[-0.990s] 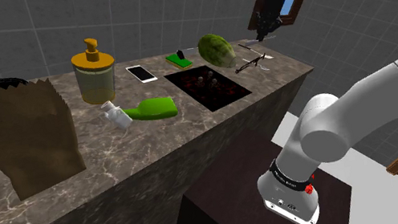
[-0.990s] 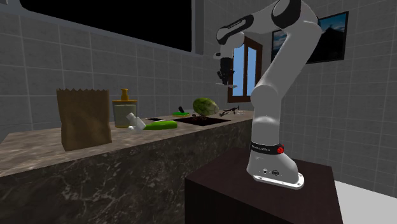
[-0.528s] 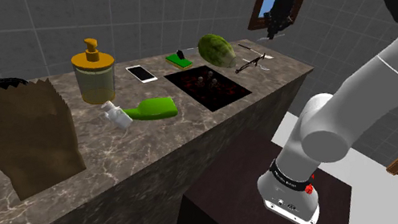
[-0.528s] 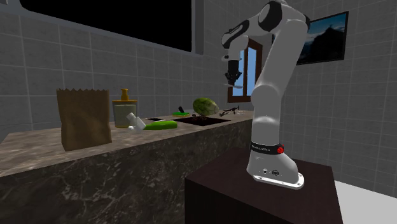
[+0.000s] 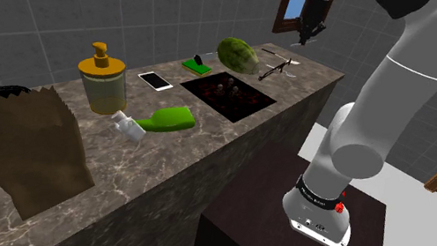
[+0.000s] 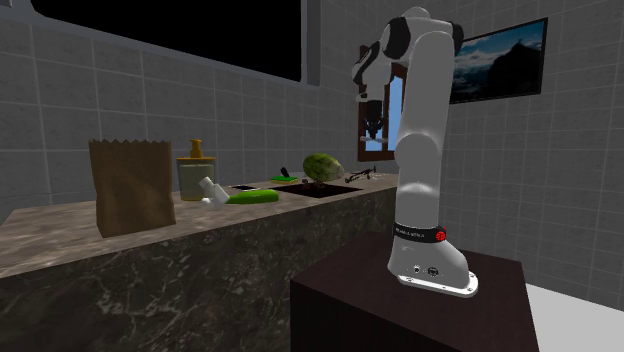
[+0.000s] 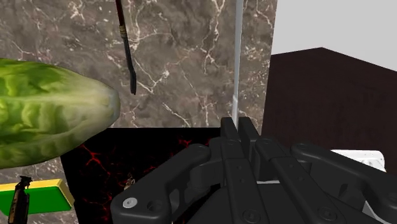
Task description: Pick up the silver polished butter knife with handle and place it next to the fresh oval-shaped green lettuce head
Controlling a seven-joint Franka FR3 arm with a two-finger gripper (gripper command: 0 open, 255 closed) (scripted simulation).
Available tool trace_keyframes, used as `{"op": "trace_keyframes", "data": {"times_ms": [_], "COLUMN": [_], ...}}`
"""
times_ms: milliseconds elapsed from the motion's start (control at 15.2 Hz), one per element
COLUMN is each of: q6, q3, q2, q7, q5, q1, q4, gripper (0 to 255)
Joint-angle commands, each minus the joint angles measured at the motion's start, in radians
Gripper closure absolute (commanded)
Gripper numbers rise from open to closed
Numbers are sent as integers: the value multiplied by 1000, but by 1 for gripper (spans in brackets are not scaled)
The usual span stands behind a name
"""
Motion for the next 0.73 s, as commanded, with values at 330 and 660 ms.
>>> {"op": "trace_keyframes", "data": {"times_ms": [330,660], "q6": [94,161], "q3": [-5,-11], "q2": [1,12], "q7": [-5,-14], "q5": [0,9], "q1": [-3,-4], "q4": [-93,-154], "gripper": [255,255]}}
